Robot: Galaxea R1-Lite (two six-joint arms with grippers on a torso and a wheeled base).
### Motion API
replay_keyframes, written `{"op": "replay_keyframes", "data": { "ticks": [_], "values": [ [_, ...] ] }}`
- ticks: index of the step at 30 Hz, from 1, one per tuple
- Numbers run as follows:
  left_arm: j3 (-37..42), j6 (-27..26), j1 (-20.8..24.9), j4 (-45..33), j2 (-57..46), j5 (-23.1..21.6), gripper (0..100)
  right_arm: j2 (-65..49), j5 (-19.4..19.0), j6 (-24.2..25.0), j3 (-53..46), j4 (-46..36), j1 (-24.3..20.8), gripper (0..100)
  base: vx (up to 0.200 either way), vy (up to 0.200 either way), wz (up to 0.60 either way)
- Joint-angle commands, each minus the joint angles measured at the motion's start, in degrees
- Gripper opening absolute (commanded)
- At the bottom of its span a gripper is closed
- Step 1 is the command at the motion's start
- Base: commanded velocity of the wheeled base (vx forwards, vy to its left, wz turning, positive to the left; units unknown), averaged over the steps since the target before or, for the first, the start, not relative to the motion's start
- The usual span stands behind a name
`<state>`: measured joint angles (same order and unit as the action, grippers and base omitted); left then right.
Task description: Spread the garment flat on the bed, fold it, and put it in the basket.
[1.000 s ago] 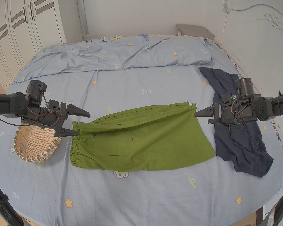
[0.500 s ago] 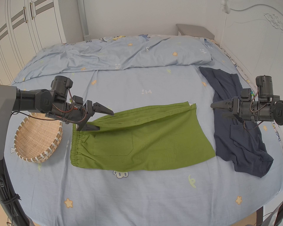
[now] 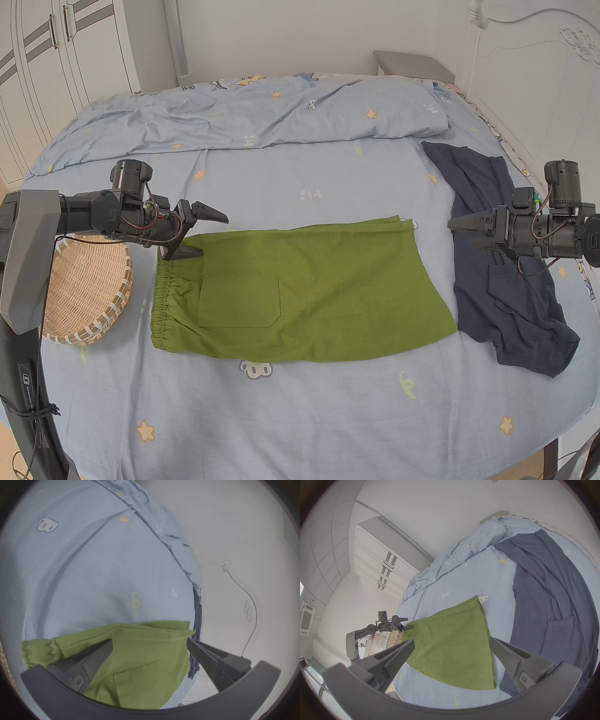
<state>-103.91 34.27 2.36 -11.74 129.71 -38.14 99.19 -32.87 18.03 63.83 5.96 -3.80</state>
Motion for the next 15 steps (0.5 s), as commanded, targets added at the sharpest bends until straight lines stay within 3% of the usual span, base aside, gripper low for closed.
{"op": "replay_keyframes", "data": {
  "ticks": [1, 15],
  "values": [
    [-0.24, 0.19, -0.08, 0.31, 1.78, 0.35, 100, -0.14, -0.01, -0.01, -0.02, 0.02, -0.06, 100, 0.0, 0.0, 0.0],
    [-3.31, 1.68, -2.54, 0.49, 1.95, 2.46, 100, -0.23, -0.01, -0.01, -0.46, 0.02, -0.33, 100, 0.0, 0.0, 0.0]
  ]
}}
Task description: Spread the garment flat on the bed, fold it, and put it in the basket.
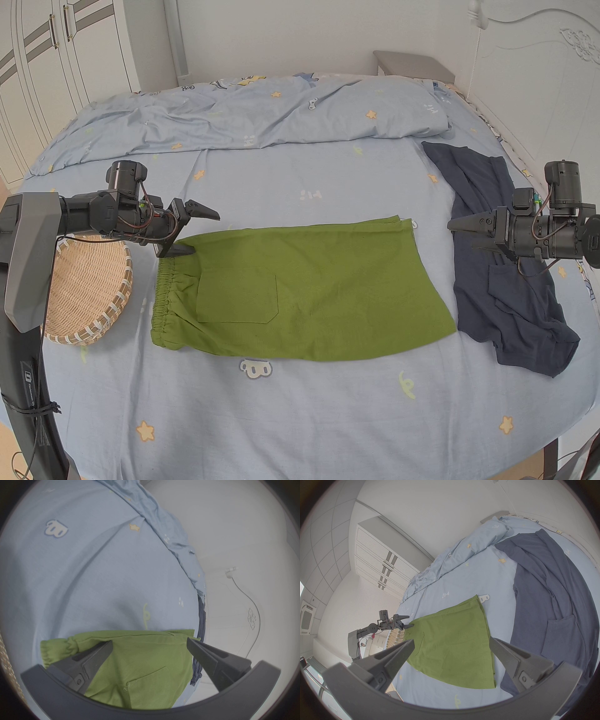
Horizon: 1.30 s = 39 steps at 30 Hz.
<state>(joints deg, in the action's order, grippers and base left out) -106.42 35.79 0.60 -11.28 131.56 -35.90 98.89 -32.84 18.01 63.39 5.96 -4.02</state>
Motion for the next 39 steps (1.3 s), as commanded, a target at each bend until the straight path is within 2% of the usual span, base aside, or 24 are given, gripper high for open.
{"op": "replay_keyframes", "data": {
  "ticks": [1, 9, 12, 17, 19, 20, 21, 22, 23, 25, 26, 27, 28, 29, 30, 35, 39],
  "values": [
    [-0.8, 0.16, -0.77, 0.03, 0.01, 0.22, 100, 0.07, -0.03, 0.01, -0.02, 0.02, -0.02, 100, 0.0, 0.0, 0.0],
    [0.6, 0.16, -0.16, -0.68, -1.04, 0.04, 100, 0.16, 0.06, -0.08, -0.02, 0.02, -0.11, 100, 0.0, 0.0, 0.0],
    [3.59, -0.28, -0.25, -0.76, -4.56, -0.22, 100, 0.07, 0.06, -0.08, -0.11, 0.02, -0.11, 100, 0.0, 0.0, 0.0],
    [13.96, -0.64, -0.77, -0.15, -12.64, -0.49, 100, -0.1, -0.03, 0.01, -0.11, 0.02, -0.2, 100, 0.0, 0.0, 0.0],
    [20.99, -0.9, -0.77, 0.38, -17.13, -0.57, 100, -0.36, -0.03, 0.01, -0.2, 0.02, -0.2, 100, 0.0, 0.0, 0.0],
    [21.96, -1.07, -0.77, 0.47, -17.74, -0.57, 100, -0.36, -0.03, 0.01, -0.2, 0.02, -0.28, 100, 0.0, 0.0, 0.0],
    [28.29, -2.39, -0.86, 1.96, -21.7, -0.49, 100, -0.89, -0.03, 0.01, -0.46, 0.02, -0.72, 100, 0.0, 0.0, 0.0],
    [28.82, -2.48, -0.86, 2.22, -21.96, -0.49, 100, -1.07, -0.03, 0.01, -0.46, 0.02, -0.72, 100, 0.0, 0.0, 0.0],
    [34.79, -3.45, -1.04, 4.6, -24.95, -0.49, 100, -2.21, -0.03, 0.19, -0.73, 0.02, -0.81, 100, 0.0, 0.0, 0.0],
    [40.51, -3.71, -1.39, 7.32, -27.23, -0.57, 100, -2.83, -0.12, 0.19, -0.99, 0.02, -0.99, 100, 0.0, 0.0, 0.0],
    [46.83, -3.8, -1.83, 11.28, -28.99, -0.57, 100, -3.35, -0.12, 0.19, -1.43, 0.02, -1.51, 100, 0.0, 0.0, 0.0],
    [47.98, -3.71, -1.83, 12.07, -29.17, -0.66, 100, -3.44, -0.12, 0.19, -1.52, 0.02, -1.6, 100, 0.0, 0.0, 0.0],
    [52.63, -3.8, -2.0, 16.02, -29.87, -1.01, 100, -3.79, -0.03, 0.19, -1.78, 0.02, -2.22, 100, 0.0, 0.0, 0.0],
    [52.63, -3.8, -2.0, 16.02, -29.87, -1.01, 100, -3.79, -0.03, 0.19, -1.78, 0.02, -2.22, 100, 0.0, 0.0, 0.0],
    [58.79, -3.71, -2.44, 23.32, -30.57, -1.1, 100, -4.14, -0.03, 0.19, -2.39, 0.02, -3.01, 100, 0.0, 0.0, 0.0],
    [65.38, -3.01, -3.85, 35.8, -30.66, -1.19, 100, -5.2, -0.03, 0.1, -3.54, 0.02, -4.06, 100, 0.0, 0.0, 0.0],
    [65.91, -3.18, -5.34, 37.03, -30.05, -1.36, 100, -6.25, -0.03, 0.01, -4.33, 0.02, -4.15, 100, 0.0, 0.0, 0.0]
  ]
}}
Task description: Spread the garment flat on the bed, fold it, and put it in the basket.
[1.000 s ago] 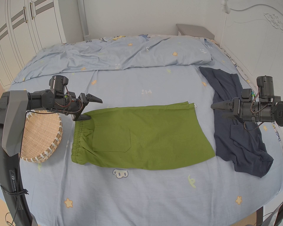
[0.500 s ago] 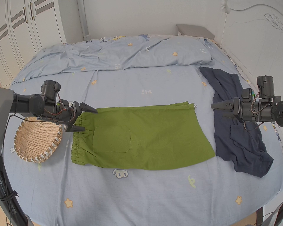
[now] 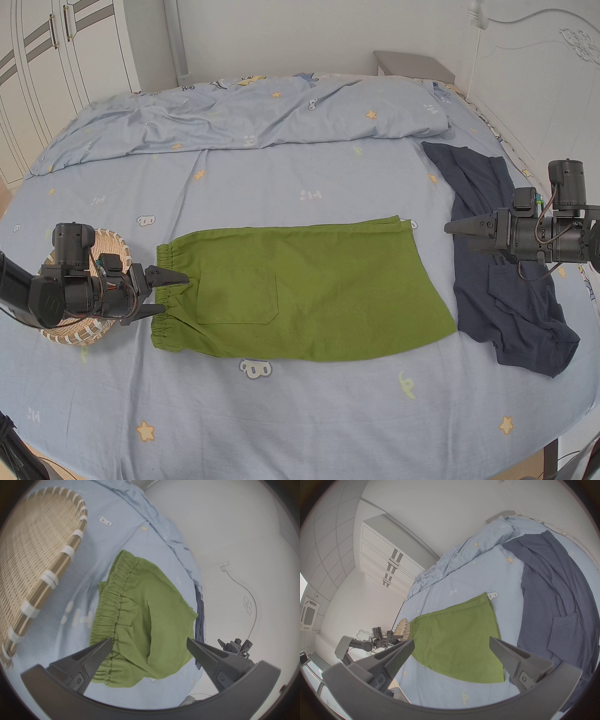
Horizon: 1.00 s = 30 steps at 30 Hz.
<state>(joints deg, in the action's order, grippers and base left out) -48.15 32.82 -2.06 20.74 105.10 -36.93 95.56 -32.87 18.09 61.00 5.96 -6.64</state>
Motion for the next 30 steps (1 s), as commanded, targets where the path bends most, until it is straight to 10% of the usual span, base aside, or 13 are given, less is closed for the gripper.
{"op": "replay_keyframes", "data": {
  "ticks": [1, 30],
  "values": [
    [7.64, -0.3, -3.04, 5.02, -3.32, -0.6, 100, -3.01, -0.01, 0.01, -1.94, 0.02, -1.53, 100, 0.0, 0.0, 0.0],
    [7.11, -5.22, -2.86, 16.0, 11.18, -3.59, 100, -2.84, 0.17, 0.01, -3.52, 1.95, -2.41, 100, 0.0, 0.0, 0.0]
  ]
}}
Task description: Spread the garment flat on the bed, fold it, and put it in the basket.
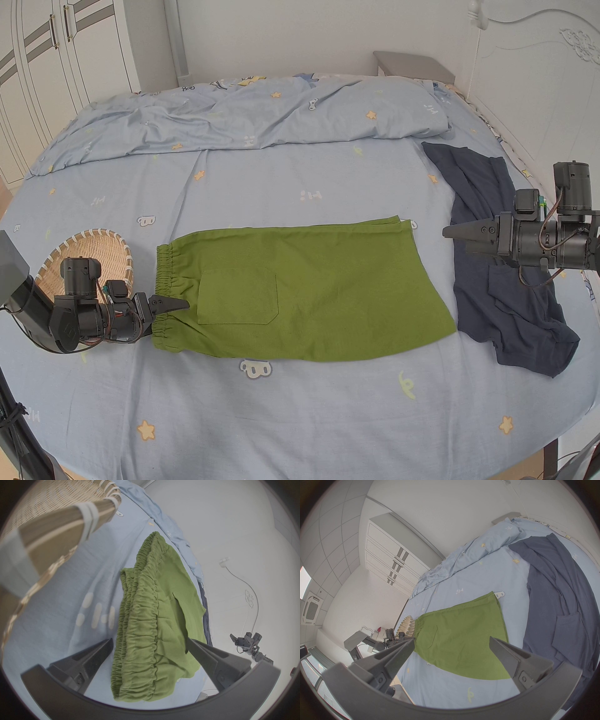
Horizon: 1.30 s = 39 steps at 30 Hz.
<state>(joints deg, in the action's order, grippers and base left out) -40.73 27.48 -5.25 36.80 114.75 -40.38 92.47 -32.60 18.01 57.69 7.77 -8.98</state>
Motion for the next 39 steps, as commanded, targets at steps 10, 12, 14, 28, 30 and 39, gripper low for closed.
{"op": "replay_keyframes", "data": {
  "ticks": [10, 12, 14, 28, 30, 39],
  "values": [
    [-3.22, 4.16, 0.68, 2.66, 3.55, -1.02, 0, 0.26, -0.01, 0.01, -0.21, 0.23, -0.07, 100, 0.0, 0.0, 0.0],
    [-3.57, 4.34, 0.68, 2.66, 3.55, -1.46, 0, 0.35, -0.01, 0.01, -0.21, 0.23, 0.02, 100, 0.0, 0.0, 0.0],
    [-3.57, 4.34, 0.68, 2.66, 3.46, -1.64, 0, 0.7, -0.01, 0.01, -0.12, 0.23, 0.02, 100, 0.0, 0.0, 0.0],
    [-3.22, 4.87, -0.72, -1.21, -2.78, -1.64, 0, 16.78, 4.38, -2.45, 2.78, 0.58, 1.25, 100, 0.0, 0.0, 0.0],
    [-3.39, 4.78, -1.78, -1.47, -2.6, -1.72, 0, 19.07, 4.47, -3.42, 3.05, 0.58, 1.43, 100, 0.0, 0.0, 0.0],
    [-3.22, 4.78, -1.78, -1.47, -3.04, -1.99, 0, 25.57, 4.47, -6.67, 3.93, 0.76, 1.87, 100, 0.0, 0.0, 0.0]
  ]
}}
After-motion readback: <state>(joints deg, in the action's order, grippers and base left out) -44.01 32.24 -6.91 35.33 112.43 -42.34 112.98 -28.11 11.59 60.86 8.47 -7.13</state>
